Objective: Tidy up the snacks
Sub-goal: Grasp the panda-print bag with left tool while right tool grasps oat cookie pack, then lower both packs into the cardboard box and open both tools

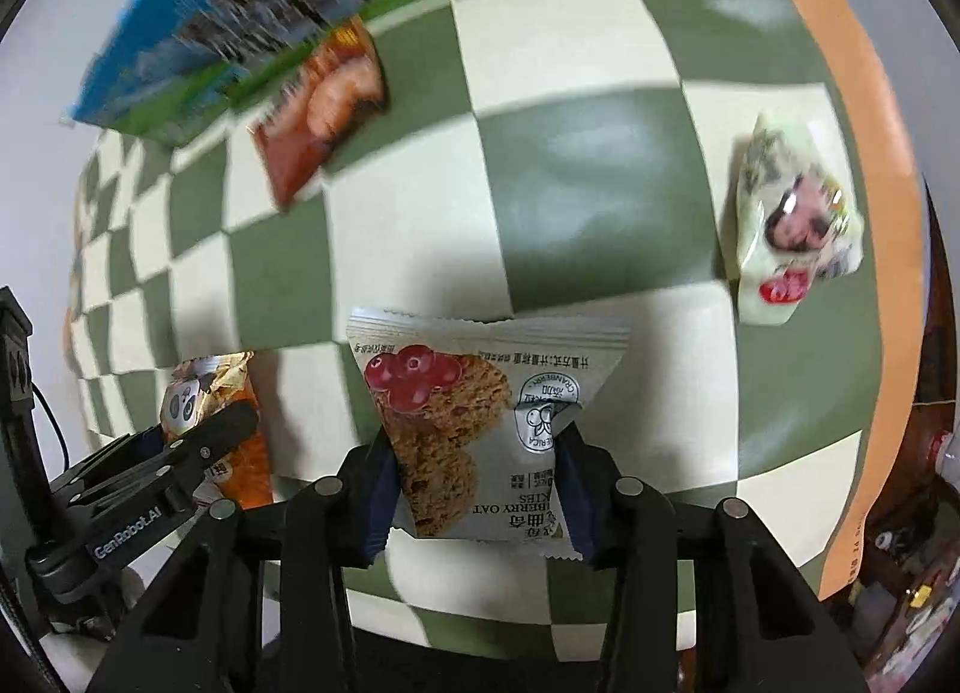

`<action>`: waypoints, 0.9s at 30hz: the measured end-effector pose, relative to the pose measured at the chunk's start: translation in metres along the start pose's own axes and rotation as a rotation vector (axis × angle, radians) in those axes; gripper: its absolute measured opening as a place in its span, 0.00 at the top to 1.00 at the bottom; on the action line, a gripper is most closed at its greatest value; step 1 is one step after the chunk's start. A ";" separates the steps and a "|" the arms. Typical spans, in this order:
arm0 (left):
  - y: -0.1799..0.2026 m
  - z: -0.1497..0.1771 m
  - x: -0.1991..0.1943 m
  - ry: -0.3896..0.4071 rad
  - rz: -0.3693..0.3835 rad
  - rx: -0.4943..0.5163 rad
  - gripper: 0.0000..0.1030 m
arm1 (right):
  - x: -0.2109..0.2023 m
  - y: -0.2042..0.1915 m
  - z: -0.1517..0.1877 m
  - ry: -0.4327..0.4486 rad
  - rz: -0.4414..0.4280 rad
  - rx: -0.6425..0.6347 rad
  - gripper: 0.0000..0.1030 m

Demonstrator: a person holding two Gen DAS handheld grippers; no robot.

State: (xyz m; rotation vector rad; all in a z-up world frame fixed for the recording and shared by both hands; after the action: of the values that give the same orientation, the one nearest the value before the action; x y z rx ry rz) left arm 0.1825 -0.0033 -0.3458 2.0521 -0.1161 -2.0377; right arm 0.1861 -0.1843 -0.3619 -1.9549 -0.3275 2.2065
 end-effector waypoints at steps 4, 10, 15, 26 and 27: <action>0.026 -0.034 -0.068 0.114 0.064 0.040 0.54 | -0.067 -0.021 -0.023 0.101 -0.066 -0.052 0.53; 0.036 -0.121 -0.139 0.232 0.037 0.070 0.54 | -0.173 -0.053 -0.104 0.270 -0.056 -0.146 0.53; 0.019 -0.188 -0.128 0.209 -0.053 0.042 0.54 | -0.204 -0.055 -0.186 0.329 0.044 -0.153 0.53; -0.021 -0.241 -0.065 0.079 -0.189 -0.018 0.53 | -0.155 -0.015 -0.291 0.226 0.171 -0.082 0.53; -0.024 -0.244 -0.062 0.073 -0.185 -0.035 0.47 | -0.149 -0.009 -0.297 0.202 0.184 -0.070 0.51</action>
State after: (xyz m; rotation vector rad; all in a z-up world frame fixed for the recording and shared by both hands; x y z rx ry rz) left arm 0.4207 0.0631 -0.2929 2.1850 0.1258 -2.0483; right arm 0.4986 -0.2021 -0.2511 -2.3073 -0.2056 2.1008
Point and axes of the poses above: each gripper's, at about its wrist camera, not at the fingertips, and x roughly the way its jaws point, y to its right, z to its underside, the point moved 8 cm from there along x, roughly the way its jaws point, and after that the axes turned 8 degrees about -y, right-handed, at the moved point
